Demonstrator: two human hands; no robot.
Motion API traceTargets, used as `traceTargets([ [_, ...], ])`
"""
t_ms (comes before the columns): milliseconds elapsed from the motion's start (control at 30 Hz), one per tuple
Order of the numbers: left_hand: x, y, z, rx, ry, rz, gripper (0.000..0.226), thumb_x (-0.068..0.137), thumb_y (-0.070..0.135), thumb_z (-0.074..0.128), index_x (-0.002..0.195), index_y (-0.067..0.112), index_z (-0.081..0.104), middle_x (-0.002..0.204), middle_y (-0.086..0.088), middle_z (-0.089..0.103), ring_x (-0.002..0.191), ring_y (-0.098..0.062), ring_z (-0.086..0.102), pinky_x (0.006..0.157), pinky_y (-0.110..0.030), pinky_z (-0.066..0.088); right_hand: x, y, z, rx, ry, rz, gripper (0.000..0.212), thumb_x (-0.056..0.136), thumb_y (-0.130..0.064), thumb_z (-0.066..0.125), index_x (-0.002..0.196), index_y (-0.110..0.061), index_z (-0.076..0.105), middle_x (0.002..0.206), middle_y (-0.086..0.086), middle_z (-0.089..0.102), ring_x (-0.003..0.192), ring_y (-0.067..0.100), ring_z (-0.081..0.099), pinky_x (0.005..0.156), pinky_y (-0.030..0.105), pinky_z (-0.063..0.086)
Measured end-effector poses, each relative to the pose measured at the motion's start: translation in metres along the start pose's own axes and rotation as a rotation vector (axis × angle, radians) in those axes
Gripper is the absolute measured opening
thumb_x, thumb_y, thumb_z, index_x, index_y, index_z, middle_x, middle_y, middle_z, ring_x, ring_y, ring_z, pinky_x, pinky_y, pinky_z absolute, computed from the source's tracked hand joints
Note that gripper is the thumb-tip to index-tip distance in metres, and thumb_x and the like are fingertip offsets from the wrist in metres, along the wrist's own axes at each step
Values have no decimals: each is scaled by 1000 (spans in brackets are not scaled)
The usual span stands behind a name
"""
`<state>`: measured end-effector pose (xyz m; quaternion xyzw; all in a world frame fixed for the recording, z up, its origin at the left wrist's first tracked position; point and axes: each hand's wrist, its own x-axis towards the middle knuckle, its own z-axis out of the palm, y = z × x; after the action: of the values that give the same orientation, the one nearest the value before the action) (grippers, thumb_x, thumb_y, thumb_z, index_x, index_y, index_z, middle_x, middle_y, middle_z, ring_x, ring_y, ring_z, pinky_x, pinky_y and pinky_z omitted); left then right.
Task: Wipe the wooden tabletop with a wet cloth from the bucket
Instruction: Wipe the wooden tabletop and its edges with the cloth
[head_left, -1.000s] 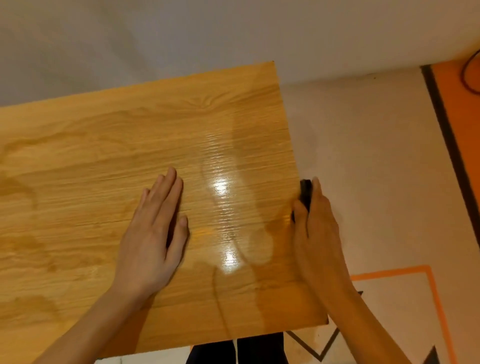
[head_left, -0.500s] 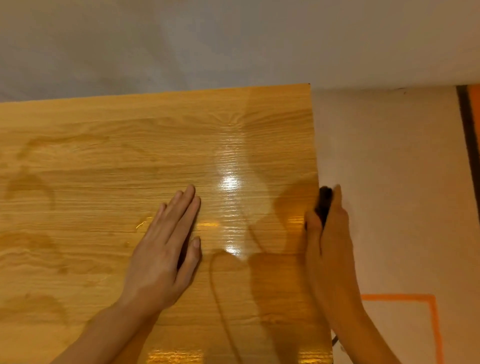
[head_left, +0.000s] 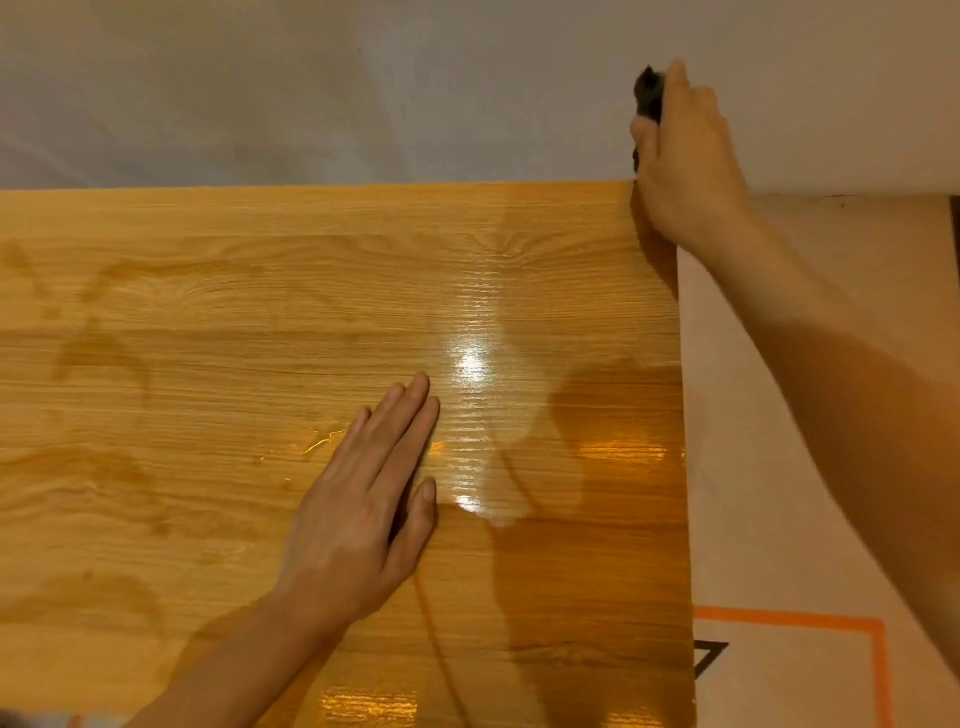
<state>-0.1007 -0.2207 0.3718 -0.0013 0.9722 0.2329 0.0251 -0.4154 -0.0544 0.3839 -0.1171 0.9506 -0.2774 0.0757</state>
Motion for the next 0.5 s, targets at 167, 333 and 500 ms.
traceTargets([
  [167, 1, -3, 2, -14, -3, 13, 57, 102, 28, 41, 154, 6, 35, 165, -5, 28, 154, -19, 22, 127, -33, 13, -23, 3, 12, -309, -5, -330, 44, 104, -34, 32, 140, -11, 43, 128, 18, 53, 116, 37, 47, 103, 47, 33],
  [333, -1, -2, -11, -403, 77, -88, 50, 101, 25, 44, 150, 11, 45, 161, 5, 37, 151, -13, 31, 125, -36, 21, -23, -3, 25, -388, 90, -291, 46, 104, -38, 27, 119, -11, 61, 112, 15, 59, 106, 35, 47, 99, 41, 30],
  [500, 9, -60, -55, -376, 190, -204, 52, 100, 28, 40, 151, 21, 43, 160, 14, 36, 151, -6, 28, 124, -26, 20, -25, -6, 27, -425, 106, -256, 47, 104, -38, 24, 114, -10, 61, 111, 16, 58, 105, 35, 46, 92, 44, 34],
])
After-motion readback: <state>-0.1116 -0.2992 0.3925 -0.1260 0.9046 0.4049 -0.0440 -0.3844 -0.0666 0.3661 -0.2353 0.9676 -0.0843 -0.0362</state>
